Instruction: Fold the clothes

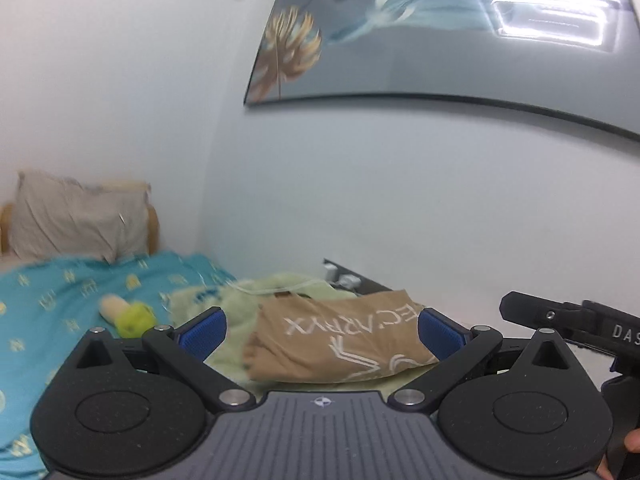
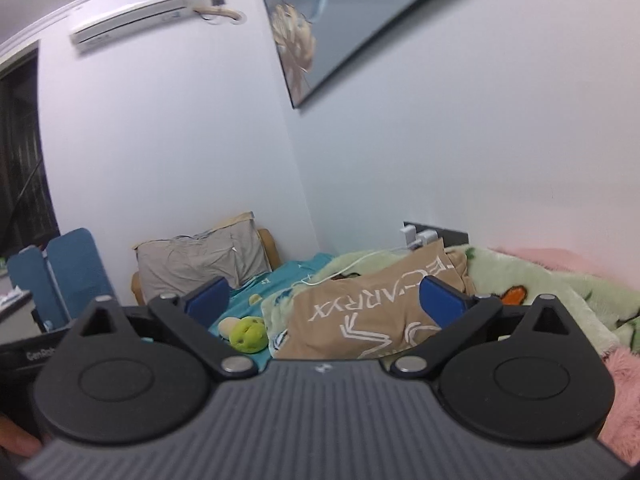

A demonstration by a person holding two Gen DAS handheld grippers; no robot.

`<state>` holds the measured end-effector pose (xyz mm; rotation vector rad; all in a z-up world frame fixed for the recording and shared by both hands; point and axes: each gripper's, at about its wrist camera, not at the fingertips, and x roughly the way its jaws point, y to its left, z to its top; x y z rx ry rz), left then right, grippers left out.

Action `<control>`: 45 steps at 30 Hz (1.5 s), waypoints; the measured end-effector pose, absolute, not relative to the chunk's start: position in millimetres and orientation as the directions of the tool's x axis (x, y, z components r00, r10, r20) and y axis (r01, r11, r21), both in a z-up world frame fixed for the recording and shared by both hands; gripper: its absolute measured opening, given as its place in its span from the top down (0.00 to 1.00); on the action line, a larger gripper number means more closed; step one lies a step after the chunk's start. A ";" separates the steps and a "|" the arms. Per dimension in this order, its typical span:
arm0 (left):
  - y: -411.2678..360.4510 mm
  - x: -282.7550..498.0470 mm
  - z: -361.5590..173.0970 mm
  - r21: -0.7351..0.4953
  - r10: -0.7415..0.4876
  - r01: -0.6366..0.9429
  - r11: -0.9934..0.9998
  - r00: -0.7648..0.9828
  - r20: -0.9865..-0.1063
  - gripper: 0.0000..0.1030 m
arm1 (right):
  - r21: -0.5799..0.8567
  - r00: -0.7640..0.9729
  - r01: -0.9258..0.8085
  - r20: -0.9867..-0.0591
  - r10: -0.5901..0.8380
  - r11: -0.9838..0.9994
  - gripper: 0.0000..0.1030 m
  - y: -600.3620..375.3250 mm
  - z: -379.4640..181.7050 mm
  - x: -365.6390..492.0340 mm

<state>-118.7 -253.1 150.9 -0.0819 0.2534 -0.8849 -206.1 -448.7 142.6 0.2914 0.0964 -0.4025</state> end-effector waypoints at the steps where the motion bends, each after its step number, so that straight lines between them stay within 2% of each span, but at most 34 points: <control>1: -247.7 -123.7 150.4 -0.171 -0.774 0.755 0.633 0.609 -0.174 0.00 | 0.254 0.916 0.401 -0.141 -0.377 0.880 0.00 -444.4 140.9 -208.6; 6: -224.2 -137.5 144.5 -0.177 -0.776 0.756 0.631 0.615 -0.140 0.00 | 0.228 0.912 0.411 -0.097 -0.399 0.883 0.00 -423.6 132.8 -216.9; 15: -196.3 -143.3 119.3 -0.188 -0.770 0.747 0.638 0.621 -0.146 0.00 | 0.164 0.885 0.464 -0.063 -0.461 0.870 0.00 -394.6 112.4 -216.9; 28: -185.4 -148.4 104.4 -0.092 -0.722 0.718 0.690 0.675 -0.151 0.00 | 0.107 0.875 0.483 -0.081 -0.477 0.869 0.00 -374.6 92.5 -205.5; 45: -184.1 -155.2 102.3 -0.062 -0.715 0.715 0.696 0.682 -0.154 0.00 | 0.053 0.860 0.507 -0.095 -0.501 0.860 0.00 -360.8 101.9 -211.7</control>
